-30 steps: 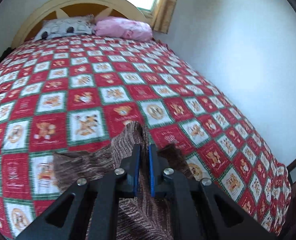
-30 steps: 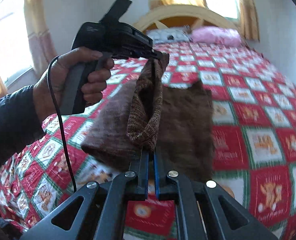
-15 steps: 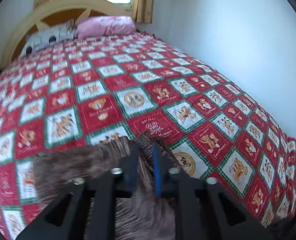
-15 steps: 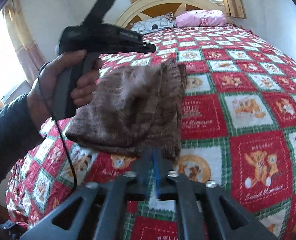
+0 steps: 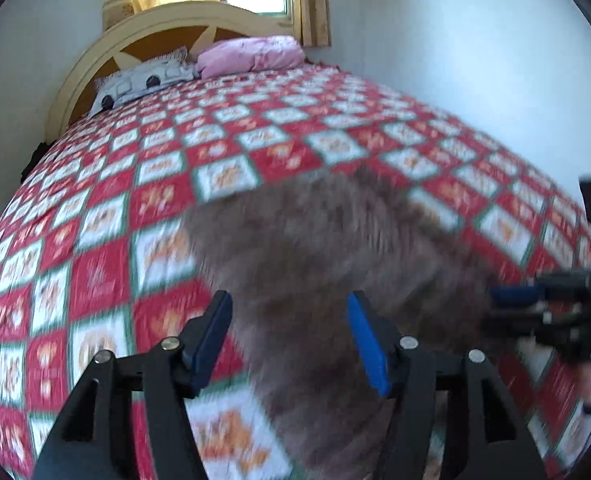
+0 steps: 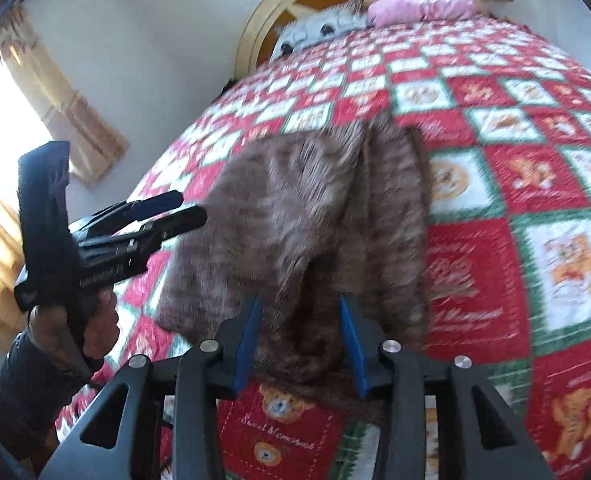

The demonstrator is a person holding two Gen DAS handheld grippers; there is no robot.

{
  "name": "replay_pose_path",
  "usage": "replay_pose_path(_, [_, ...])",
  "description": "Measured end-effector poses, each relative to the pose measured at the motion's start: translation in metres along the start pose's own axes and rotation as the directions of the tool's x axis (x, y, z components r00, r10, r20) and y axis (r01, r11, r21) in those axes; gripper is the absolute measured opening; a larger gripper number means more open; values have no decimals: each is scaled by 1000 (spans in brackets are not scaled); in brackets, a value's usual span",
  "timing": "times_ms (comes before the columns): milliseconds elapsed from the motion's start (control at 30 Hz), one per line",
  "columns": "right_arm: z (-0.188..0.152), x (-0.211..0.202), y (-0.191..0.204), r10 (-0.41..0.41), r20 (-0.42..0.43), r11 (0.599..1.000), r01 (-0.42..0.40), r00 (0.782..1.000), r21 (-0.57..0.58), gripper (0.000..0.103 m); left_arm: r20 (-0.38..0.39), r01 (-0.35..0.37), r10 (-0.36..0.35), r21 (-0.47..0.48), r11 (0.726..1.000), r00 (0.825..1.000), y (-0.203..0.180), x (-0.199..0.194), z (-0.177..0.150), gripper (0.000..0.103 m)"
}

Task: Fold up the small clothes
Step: 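Open the right tool and release the folded sweater onto the quilt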

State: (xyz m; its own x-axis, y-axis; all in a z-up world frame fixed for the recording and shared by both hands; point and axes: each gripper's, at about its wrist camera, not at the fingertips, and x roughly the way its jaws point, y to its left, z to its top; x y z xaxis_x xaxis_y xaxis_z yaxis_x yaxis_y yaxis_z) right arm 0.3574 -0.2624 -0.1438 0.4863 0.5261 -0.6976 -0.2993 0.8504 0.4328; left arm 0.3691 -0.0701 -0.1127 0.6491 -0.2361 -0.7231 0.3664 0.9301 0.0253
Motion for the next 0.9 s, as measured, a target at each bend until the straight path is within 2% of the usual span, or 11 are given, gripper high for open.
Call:
replay_pose_path(33, [-4,6,4,3,-27,1000,-3,1000,-12,38,-10,4,-4,1,1000,1000,0,1,-7,64])
replay_pose_path(100, [-11,9,9,-69,-28,997,67,997,-44,4,-36,7,-7,-2,1000,999,-1,6,-18,68])
replay_pose_path(300, [-8,-46,7,-124,105,992,127,987,-19,3,-17,56,-56,-12,998,998,-12,-1,-26,72])
replay_pose_path(400, [-13,-51,-1,-198,86,980,200,976,-10,3,-5,64,-64,-1,998,998,-19,-1,-28,78])
replay_pose_path(467, [-21,-37,-17,-210,25,978,209,977,15,3,-12,50,-50,18,999,999,-23,4,-32,79])
replay_pose_path(567, [-26,-28,-24,-194,3,981,194,981,0,7,-66,48,-47,9,999,997,-22,17,-40,79])
replay_pose_path(600, [-23,-31,-22,-189,8,982,189,982,-8,12,-73,48,-49,-4,999,996,-20,18,-40,79])
replay_pose_path(633, [-18,-34,-19,-190,13,981,191,982,-23,19,-75,47,-47,-12,999,996,-18,17,-40,80])
replay_pose_path(700, [-5,-45,-17,-211,63,976,213,976,-34,50,-79,39,-41,-29,999,996,-15,16,-41,84])
replay_pose_path(833, [42,-48,-17,-205,141,975,214,969,-51,50,-71,70,-75,-69,995,995,-9,17,-48,85])
replay_pose_path(900, [65,-35,-18,-191,131,977,201,973,-72,50,-63,75,-79,-70,995,995,-9,16,-50,85])
